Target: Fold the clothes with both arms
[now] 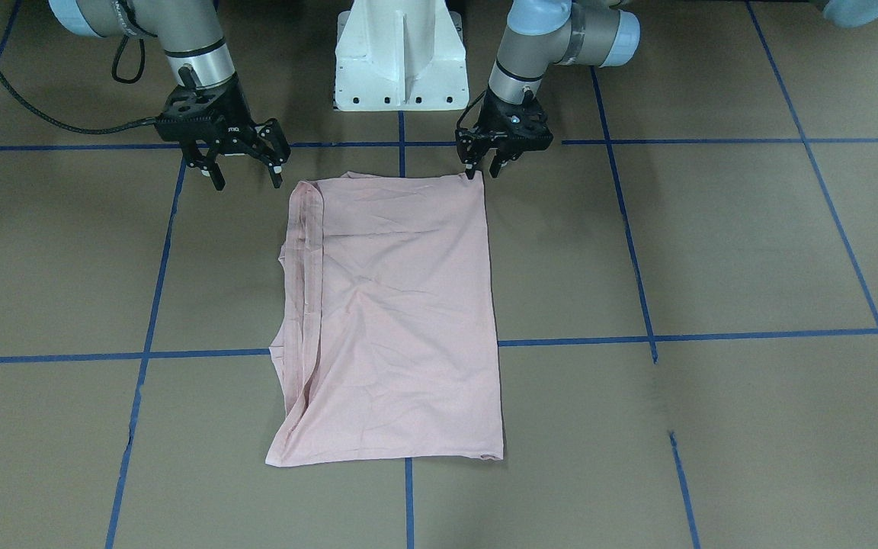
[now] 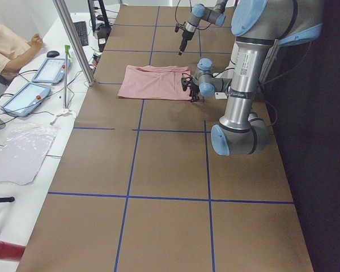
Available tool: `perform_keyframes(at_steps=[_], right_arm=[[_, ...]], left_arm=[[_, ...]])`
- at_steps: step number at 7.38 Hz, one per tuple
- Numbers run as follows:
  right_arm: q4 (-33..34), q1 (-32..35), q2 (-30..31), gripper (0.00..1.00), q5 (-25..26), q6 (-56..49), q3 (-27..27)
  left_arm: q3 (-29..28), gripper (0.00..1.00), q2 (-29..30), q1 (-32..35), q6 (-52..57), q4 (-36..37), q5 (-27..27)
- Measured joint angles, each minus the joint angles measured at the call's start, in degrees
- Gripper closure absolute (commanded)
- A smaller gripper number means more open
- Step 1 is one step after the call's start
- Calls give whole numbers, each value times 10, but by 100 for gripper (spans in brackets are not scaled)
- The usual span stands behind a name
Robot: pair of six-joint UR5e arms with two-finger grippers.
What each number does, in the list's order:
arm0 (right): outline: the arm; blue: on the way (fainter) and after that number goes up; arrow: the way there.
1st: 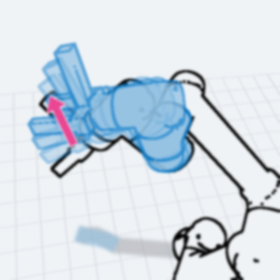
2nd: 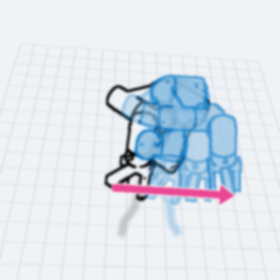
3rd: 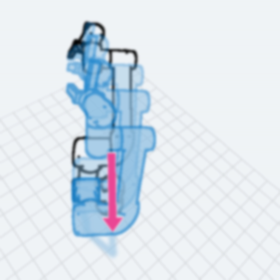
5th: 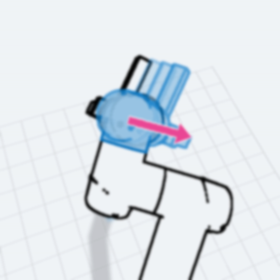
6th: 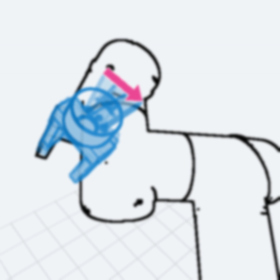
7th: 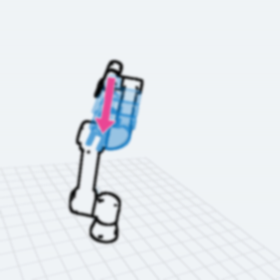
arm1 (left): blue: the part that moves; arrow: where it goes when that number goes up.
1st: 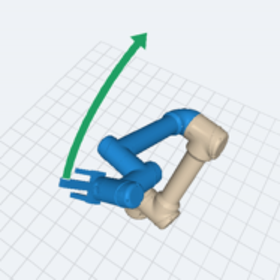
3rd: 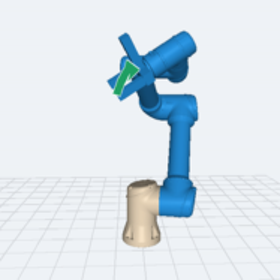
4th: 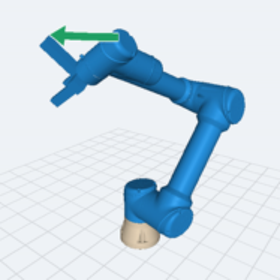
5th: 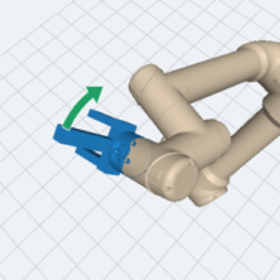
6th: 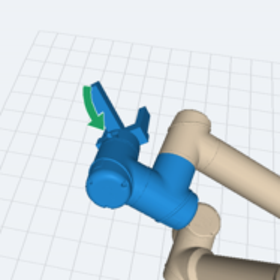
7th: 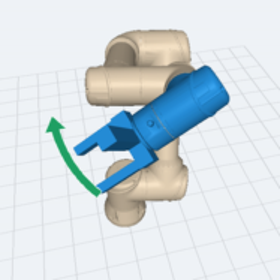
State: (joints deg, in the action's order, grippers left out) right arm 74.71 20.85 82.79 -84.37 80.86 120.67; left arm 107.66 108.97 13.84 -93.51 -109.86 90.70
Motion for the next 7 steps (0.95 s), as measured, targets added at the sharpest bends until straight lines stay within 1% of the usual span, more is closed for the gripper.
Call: perform_keyframes(at_steps=[4,5,7], right_arm=[[0,0,0,0,1,0,-1],[0,0,0,0,1,0,-1],[0,0,0,0,1,0,0]], left_arm=[[-11,54,8,1,-1,0,-1],[-15,56,12,1,0,0,-1],[-18,100,15,1,0,0,-1]])
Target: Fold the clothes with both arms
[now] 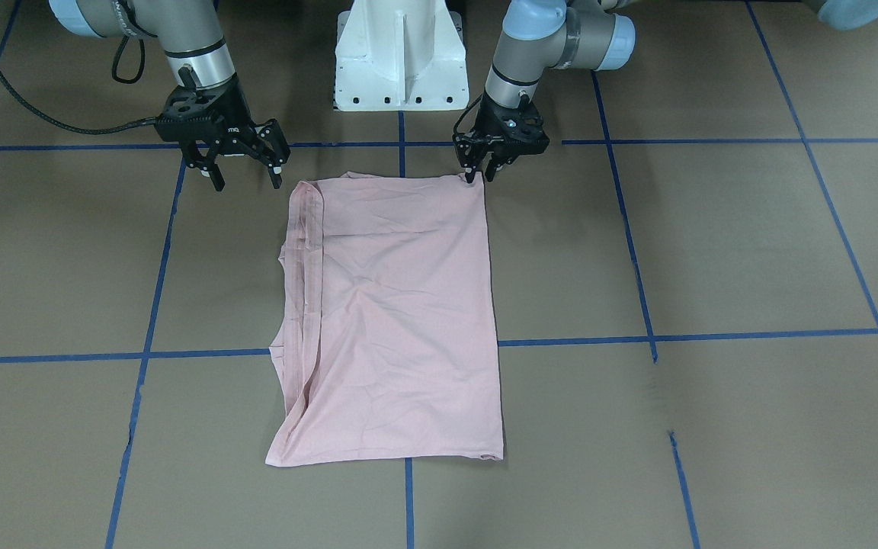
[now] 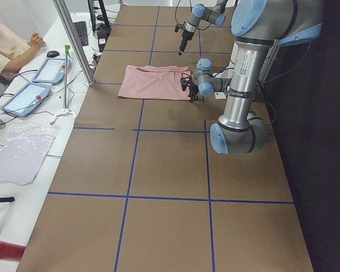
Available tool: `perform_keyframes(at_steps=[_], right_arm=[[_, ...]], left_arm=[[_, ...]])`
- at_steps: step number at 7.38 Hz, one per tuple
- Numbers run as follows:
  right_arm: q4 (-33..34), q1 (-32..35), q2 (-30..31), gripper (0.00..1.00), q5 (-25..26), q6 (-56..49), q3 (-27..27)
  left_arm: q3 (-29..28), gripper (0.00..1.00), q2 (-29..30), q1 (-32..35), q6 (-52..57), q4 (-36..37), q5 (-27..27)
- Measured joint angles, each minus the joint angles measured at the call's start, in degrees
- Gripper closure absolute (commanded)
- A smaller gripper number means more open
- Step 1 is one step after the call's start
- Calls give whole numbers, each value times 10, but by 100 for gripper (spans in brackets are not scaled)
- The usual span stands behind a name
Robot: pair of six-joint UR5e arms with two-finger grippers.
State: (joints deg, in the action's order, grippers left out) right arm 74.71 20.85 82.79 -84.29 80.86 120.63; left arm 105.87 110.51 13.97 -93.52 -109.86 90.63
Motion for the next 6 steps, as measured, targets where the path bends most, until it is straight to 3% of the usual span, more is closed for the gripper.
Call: perform_keyframes(at_steps=[2,4,5,6], right_arm=[[0,0,0,0,0,0,0],[4,-4,-6,6,-3,12,-1],[19,-10,-21,8,-5,44,-5],[54,-17,-58,16,-6,85,-16]], left_arm=[[0,100,0,0,3,0,1],[1,100,1,0,7,0,1],[3,100,1,0,8,0,1],[4,100,1,0,9,0,1]])
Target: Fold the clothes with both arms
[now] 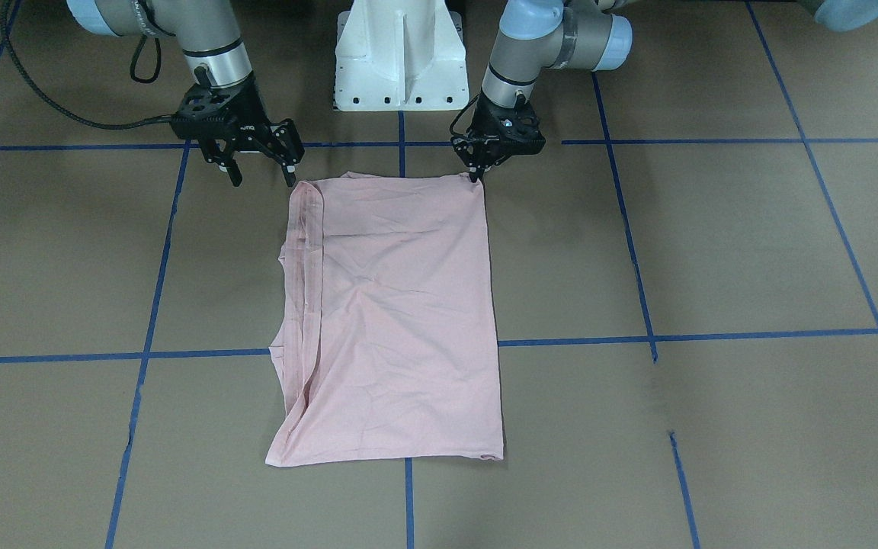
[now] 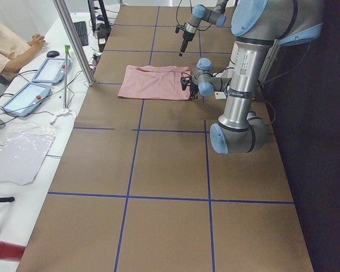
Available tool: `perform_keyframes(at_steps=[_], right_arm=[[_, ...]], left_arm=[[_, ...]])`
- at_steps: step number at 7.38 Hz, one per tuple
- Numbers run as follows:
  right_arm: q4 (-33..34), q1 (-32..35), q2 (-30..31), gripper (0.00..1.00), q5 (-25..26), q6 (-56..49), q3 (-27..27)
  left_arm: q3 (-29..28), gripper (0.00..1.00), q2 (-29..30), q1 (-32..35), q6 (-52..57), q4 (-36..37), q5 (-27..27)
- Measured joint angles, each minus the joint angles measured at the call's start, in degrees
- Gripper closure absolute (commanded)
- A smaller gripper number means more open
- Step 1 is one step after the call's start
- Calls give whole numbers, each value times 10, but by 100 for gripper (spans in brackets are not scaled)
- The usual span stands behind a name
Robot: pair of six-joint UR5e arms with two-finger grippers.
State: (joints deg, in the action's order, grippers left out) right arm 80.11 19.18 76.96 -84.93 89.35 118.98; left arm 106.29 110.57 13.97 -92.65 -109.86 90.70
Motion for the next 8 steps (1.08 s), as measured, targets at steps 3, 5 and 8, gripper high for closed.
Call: perform_keyframes(at_steps=[3,5,8], right_arm=[[87,-23,-123,21,0,148,-91],[100,-40,-137,25,4,211,-118],[118,-64,-136,27,14,261,-127]], left_arm=[[2,100,3,0,0,0,0],[3,100,5,0,0,0,0],[3,100,8,0,0,0,0]])
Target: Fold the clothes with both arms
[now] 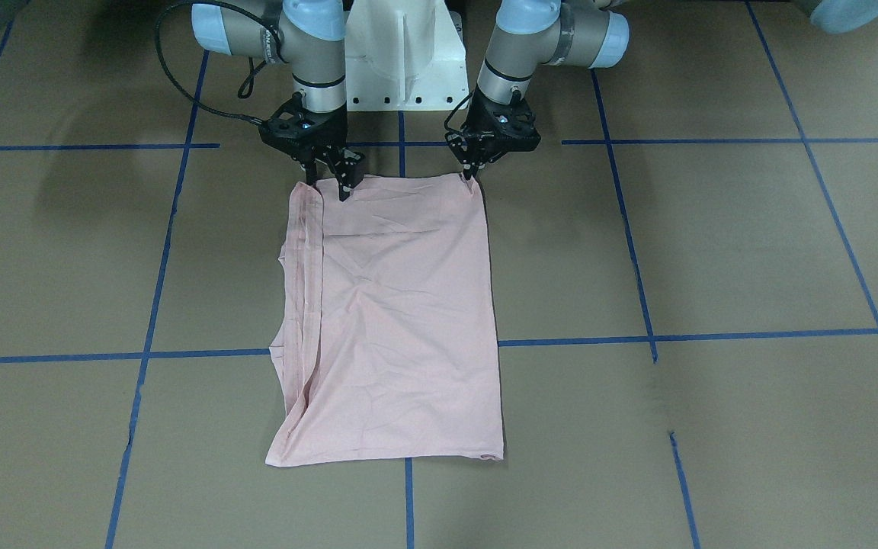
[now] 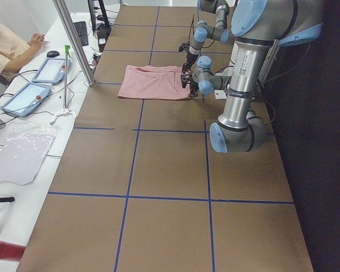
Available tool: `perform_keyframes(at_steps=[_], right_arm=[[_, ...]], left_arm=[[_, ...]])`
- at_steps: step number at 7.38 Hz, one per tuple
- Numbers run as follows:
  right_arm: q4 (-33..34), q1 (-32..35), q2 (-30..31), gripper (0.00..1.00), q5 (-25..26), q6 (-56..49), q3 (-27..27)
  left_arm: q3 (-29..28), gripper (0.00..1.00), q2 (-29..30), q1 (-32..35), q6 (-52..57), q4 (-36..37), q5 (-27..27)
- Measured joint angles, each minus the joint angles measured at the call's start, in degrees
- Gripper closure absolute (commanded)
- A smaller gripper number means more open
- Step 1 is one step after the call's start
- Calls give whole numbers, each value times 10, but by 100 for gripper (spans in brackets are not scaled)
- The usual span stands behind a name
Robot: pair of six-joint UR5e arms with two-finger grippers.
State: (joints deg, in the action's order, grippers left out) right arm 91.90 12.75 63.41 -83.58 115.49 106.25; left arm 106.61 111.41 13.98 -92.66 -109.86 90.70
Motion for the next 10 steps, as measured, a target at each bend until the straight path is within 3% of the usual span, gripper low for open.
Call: perform_keyframes(at_steps=[10], right_arm=[[-6,-9,-9,30,40,8,-16]], left_arm=[[1,100,0,-1,-2,0,0]])
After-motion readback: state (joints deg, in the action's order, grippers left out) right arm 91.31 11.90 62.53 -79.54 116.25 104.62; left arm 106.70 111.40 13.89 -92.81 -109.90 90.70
